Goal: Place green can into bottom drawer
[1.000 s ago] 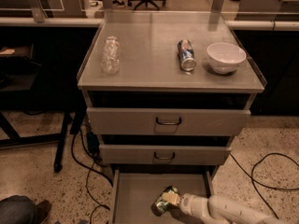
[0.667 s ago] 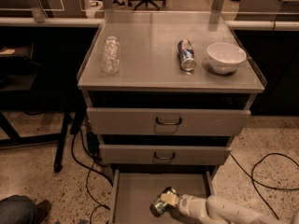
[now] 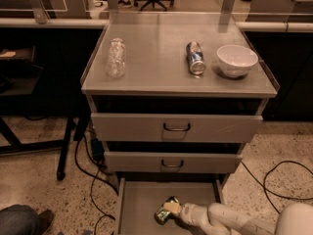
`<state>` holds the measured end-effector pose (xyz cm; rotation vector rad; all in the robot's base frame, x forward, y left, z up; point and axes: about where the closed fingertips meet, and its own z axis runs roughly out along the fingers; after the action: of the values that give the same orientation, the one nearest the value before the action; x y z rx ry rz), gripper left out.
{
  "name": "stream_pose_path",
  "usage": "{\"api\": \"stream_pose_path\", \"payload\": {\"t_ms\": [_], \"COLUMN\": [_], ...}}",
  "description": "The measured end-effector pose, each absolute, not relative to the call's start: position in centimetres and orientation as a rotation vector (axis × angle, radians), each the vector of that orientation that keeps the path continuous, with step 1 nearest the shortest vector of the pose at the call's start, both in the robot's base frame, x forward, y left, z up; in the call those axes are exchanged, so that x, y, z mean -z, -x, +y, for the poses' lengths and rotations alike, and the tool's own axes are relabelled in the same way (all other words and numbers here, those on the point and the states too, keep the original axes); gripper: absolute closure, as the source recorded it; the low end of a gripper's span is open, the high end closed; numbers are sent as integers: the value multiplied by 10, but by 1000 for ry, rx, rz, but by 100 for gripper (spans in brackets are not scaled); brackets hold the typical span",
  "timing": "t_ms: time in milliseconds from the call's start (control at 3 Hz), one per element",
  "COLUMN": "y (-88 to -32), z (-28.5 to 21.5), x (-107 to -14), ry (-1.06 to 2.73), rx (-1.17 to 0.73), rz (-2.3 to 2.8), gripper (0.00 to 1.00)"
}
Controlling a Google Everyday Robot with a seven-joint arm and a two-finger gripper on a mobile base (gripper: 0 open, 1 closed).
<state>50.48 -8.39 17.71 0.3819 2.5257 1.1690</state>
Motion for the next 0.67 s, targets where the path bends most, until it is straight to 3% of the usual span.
{"api": "stream_pose_path", "payload": {"t_ms": [667], "y": [-508], "z": [-69], "x": [-136], "ry": [-418], "rx": [-1189], "rz": [2574], "gripper": [100]}}
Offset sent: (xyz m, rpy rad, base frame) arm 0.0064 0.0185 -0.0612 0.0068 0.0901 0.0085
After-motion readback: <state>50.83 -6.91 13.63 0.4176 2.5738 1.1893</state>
